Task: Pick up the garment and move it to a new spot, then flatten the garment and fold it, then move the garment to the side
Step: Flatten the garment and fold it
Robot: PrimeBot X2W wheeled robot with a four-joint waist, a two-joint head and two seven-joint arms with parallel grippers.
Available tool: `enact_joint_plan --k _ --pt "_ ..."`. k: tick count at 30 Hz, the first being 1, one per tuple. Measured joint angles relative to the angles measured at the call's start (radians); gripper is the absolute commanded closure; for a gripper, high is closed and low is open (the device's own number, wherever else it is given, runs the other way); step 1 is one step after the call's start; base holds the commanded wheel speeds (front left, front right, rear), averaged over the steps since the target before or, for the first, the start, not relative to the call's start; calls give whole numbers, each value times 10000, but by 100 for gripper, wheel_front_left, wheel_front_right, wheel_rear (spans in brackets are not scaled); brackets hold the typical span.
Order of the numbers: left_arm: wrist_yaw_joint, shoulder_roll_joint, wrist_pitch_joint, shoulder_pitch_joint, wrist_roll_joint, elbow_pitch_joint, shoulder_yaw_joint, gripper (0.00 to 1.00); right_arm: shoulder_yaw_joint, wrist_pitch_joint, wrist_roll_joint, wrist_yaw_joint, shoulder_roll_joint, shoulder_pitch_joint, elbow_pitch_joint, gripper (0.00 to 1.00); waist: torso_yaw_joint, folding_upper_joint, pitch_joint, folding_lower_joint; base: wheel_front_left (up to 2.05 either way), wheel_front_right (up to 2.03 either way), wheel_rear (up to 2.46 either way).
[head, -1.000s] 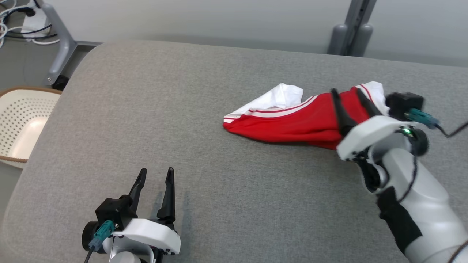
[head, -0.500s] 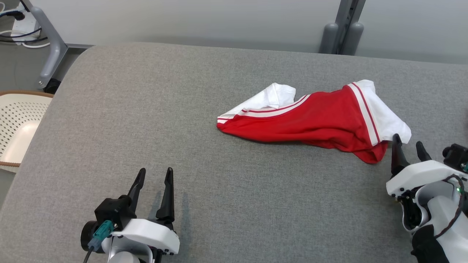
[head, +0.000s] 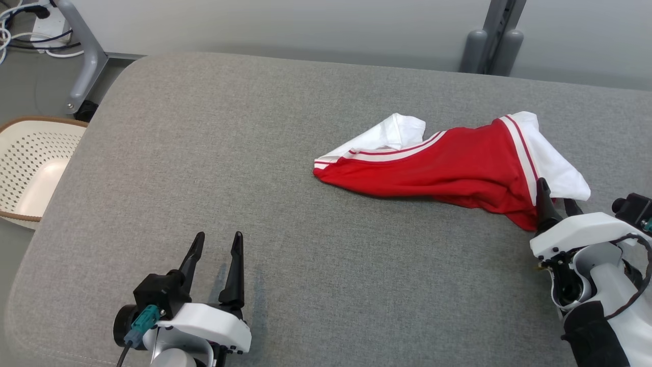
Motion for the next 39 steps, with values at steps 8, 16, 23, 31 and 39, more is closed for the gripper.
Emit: enact_joint_plan --k 8,16,23,31,39 --pt "0 0 0 -22 21 -6 19 0 349 -454 144 0 -454 -251 -190 100 188 0 54 0 0 0 0" --pt "4 0 0 -21 23 -2 73 0 1682 -652 -88 0 -63 -502 -1716 100 156 0 -72 0 0 0 0" --pt "17 -2 0 -20 36 -48 188 0 4259 -424 -180 0 276 -494 -2746 100 259 0 -211 0 0 0 0" --pt "13 2 0 -2 36 -63 309 0 6884 -119 232 0 431 -438 -3007 100 533 0 -327 0 0 0 0" --pt "15 0 0 57 35 -31 251 0 9104 -117 1198 0 483 -443 -3083 100 752 0 -498 0 0 0 0"
